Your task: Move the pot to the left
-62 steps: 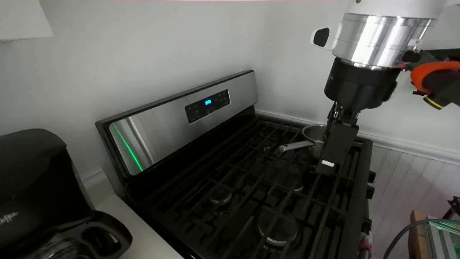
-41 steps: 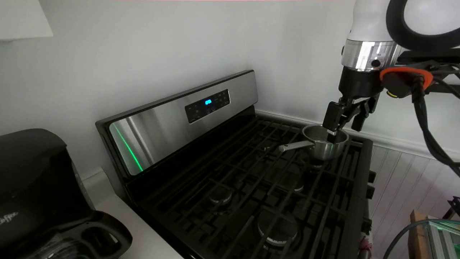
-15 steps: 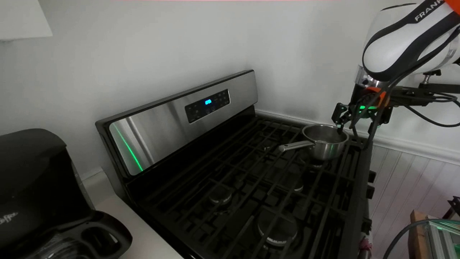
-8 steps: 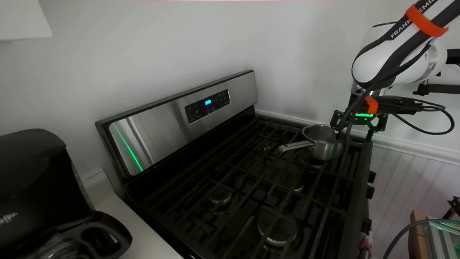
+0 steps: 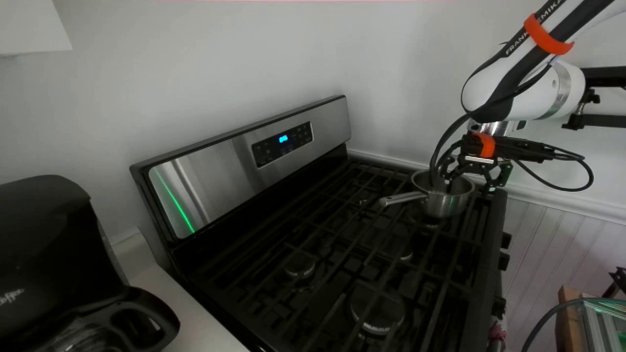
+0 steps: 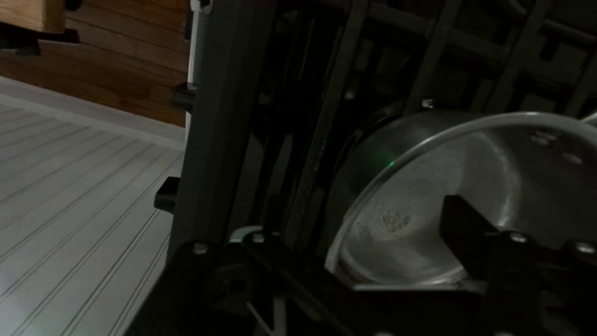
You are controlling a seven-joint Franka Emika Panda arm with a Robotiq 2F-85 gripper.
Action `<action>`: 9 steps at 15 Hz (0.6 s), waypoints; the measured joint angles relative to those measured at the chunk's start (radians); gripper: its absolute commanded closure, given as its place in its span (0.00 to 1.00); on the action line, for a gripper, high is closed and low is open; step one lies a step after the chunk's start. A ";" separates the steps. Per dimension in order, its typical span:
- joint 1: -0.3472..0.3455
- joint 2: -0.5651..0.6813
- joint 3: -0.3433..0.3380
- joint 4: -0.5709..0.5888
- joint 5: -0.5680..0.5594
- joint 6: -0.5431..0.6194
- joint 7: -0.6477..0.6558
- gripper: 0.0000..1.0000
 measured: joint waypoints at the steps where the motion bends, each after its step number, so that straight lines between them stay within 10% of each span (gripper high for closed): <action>1: 0.005 0.006 -0.002 0.003 0.013 0.000 -0.001 0.52; 9: 0.018 0.034 -0.021 0.021 0.061 0.000 -0.023 1.00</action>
